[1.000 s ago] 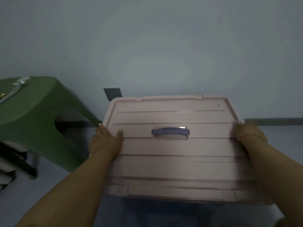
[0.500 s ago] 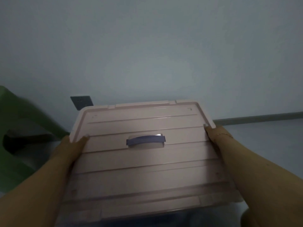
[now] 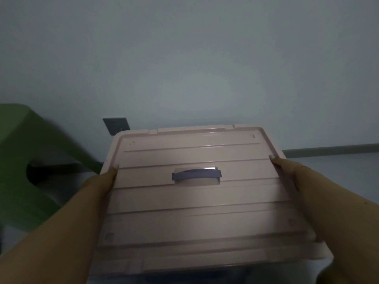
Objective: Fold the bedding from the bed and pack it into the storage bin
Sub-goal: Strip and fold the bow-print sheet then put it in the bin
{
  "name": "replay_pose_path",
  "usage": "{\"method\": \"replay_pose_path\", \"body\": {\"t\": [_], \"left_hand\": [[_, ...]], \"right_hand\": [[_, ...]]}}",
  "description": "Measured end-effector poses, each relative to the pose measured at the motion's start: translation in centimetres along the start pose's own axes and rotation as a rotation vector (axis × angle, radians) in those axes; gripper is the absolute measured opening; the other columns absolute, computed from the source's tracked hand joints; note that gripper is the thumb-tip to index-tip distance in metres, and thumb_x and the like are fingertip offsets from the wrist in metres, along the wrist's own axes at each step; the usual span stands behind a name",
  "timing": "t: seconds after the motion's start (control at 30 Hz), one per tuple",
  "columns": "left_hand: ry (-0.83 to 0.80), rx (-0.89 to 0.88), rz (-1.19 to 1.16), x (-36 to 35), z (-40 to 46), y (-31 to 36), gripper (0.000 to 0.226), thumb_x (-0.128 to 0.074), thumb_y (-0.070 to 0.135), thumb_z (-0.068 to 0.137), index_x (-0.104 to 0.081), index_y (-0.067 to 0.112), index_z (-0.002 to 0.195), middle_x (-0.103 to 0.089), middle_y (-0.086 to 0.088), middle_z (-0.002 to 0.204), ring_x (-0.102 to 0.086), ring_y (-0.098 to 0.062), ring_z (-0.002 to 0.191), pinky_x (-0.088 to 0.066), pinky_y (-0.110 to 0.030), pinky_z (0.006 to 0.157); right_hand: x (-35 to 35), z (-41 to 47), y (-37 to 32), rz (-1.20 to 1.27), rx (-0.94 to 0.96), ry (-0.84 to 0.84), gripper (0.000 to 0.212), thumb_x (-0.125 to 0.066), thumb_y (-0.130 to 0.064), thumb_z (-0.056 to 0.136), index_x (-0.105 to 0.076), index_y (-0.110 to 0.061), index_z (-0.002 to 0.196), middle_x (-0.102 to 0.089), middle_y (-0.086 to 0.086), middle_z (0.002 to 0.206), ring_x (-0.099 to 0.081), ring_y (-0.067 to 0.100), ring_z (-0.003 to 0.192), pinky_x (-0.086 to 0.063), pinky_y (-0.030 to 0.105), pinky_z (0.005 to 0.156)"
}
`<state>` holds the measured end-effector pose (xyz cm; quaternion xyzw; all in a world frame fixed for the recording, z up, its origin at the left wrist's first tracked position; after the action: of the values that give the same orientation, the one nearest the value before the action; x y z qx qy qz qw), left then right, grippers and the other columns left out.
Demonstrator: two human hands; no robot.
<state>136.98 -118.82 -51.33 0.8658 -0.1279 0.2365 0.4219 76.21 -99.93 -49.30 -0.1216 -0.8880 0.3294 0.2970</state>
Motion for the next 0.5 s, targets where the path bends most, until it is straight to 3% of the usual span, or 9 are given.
{"method": "replay_pose_path", "body": {"t": [0.07,0.2,0.33,0.5], "left_hand": [[0.064,-0.005,0.059,0.5,0.3,0.0,0.108,-0.061,0.082,0.048,-0.057,0.005,0.125,-0.062,-0.022,0.116,-0.063,-0.040,0.095,-0.051,-0.052,0.090],[0.204,-0.130,0.392,1.7,-6.8,4.5,0.076,-0.044,0.065,0.086,-0.053,0.005,0.131,-0.053,-0.024,0.131,-0.052,-0.040,0.116,-0.042,-0.040,0.093],[0.319,-0.300,0.515,1.7,-7.8,6.0,0.061,-0.045,0.050,0.090,-0.041,0.017,0.142,-0.052,-0.027,0.125,-0.051,-0.042,0.112,-0.046,-0.047,0.089],[0.501,-0.363,0.528,2.5,-9.6,6.2,0.048,-0.049,0.034,0.089,-0.053,-0.006,0.116,-0.052,-0.032,0.111,-0.054,-0.045,0.099,-0.047,-0.046,0.080]], "right_hand": [[0.1,0.3,0.1,0.015,0.004,0.021,0.073,-0.059,-0.054,0.084,-0.052,0.004,0.127,-0.058,0.021,0.116,-0.056,0.032,0.095,-0.046,0.034,0.076],[1.7,-1.2,-0.5,-0.175,0.014,0.193,0.093,-0.059,-0.068,0.072,-0.047,0.001,0.134,-0.049,0.022,0.137,-0.051,0.037,0.121,-0.039,0.043,0.105],[3.6,-3.9,-1.8,-0.432,0.075,0.474,0.083,-0.049,-0.068,0.081,-0.051,0.000,0.130,-0.051,0.022,0.133,-0.050,0.036,0.121,-0.042,0.039,0.098],[2.8,-6.5,-3.7,-0.554,0.319,0.670,0.052,-0.049,-0.045,0.090,-0.054,-0.011,0.129,-0.055,0.020,0.122,-0.050,0.035,0.115,-0.045,0.039,0.090]]}}
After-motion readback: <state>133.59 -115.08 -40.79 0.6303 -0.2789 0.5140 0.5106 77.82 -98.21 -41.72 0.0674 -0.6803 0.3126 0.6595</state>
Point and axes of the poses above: each hand's wrist, its own z-axis towards the middle knuckle, its own x-axis out of the back of the hand, y = z × x, the point moved 10 cm from there along z, towards the middle knuckle
